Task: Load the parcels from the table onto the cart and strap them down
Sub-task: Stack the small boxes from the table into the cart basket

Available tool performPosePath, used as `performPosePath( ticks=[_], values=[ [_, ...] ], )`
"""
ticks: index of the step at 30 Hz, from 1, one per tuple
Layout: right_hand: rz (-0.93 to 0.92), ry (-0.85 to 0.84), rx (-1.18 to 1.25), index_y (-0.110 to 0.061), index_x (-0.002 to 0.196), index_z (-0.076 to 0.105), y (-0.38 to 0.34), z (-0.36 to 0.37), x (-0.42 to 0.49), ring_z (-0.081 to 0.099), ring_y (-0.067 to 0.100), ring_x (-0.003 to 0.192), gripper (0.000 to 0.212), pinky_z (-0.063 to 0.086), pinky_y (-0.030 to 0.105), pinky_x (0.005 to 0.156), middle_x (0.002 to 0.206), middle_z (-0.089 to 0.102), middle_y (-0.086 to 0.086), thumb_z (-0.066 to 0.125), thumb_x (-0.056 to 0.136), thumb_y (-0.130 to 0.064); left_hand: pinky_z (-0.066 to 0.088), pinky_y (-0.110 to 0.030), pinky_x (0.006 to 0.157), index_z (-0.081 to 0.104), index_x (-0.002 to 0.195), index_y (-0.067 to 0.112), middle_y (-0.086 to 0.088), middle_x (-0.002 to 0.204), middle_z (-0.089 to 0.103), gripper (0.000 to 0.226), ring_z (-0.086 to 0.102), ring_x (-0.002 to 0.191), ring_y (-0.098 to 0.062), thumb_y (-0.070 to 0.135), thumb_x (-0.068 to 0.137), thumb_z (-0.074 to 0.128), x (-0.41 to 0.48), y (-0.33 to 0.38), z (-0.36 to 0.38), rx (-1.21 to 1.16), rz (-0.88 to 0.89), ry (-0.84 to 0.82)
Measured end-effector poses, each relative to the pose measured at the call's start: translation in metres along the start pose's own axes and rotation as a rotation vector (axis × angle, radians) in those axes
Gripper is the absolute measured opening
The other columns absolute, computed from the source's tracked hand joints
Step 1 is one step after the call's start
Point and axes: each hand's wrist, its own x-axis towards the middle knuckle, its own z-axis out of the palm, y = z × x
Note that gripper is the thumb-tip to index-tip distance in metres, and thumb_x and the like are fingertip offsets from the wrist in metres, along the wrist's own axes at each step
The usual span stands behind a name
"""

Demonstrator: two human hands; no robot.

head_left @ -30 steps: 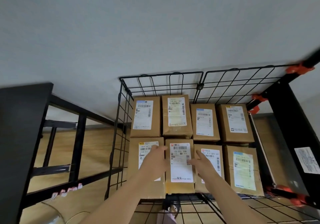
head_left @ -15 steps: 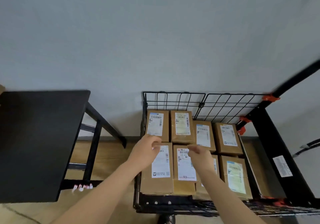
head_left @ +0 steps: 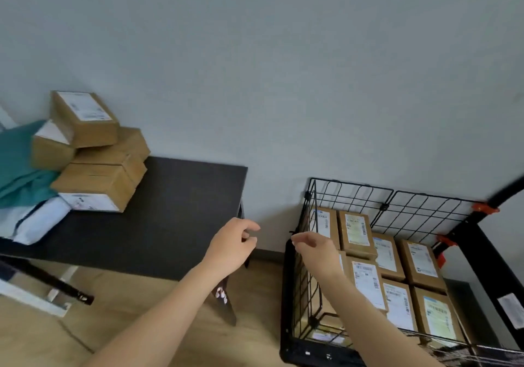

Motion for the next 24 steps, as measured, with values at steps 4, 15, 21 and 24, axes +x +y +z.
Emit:
performPosePath(
  ticks=[4, 15, 21, 24],
  values=[
    [-0.091, -0.061, -0.022, -0.019, 0.107, 0.069, -0.038, 0.054, -0.026, 0.053, 0.007, 0.099, 0.022, 0.039, 0.021, 0.082, 0.110, 0.063, -0.005, 0.051, 0.094, -0.015, 0.047, -0.023, 0.093, 0.057, 0.120, 0.026, 0.008, 0.125, 0.052, 0.027, 0.054, 0.107, -0.005, 0.018, 0.094, 0.053, -0.034, -0.033, -0.055, 0.008, -0.017, 0.086],
    [-0.255, -0.198, -0.042, -0.025, 0.099, 0.067, -0.139, 0.177, -0.061, 0.054, 0.007, 0.092, 0.016, 0.041, 0.017, 0.076, 0.105, 0.062, -0.007, 0.054, 0.095, -0.016, 0.047, -0.022, 0.089, 0.055, 0.122, 0.027, 0.008, 0.126, 0.052, 0.031, 0.052, 0.107, -0.003, 0.018, 0.092, 0.056, -0.088, -0.119, -0.185, -0.019, -0.120, 0.312],
    [-0.294, -0.254, -0.069, -0.025, 0.097, 0.068, -0.193, 0.220, -0.040, 0.057, 0.008, 0.092, 0.017, 0.040, 0.016, 0.072, 0.101, 0.063, -0.008, 0.054, 0.094, -0.015, 0.046, -0.027, 0.095, 0.054, 0.123, 0.025, 0.005, 0.127, 0.052, 0.032, 0.051, 0.113, -0.009, 0.017, 0.092, 0.057, -0.069, -0.151, -0.233, -0.066, -0.151, 0.419],
    [-0.291, -0.284, -0.060, -0.024, 0.099, 0.069, -0.218, 0.240, -0.015, 0.059, 0.010, 0.098, 0.019, 0.043, 0.021, 0.079, 0.102, 0.065, -0.007, 0.053, 0.093, -0.013, 0.042, -0.022, 0.092, 0.053, 0.124, 0.023, 0.005, 0.127, 0.052, 0.034, 0.050, 0.114, -0.009, 0.014, 0.091, 0.057, -0.046, -0.168, -0.255, -0.086, -0.162, 0.457]
  ],
)
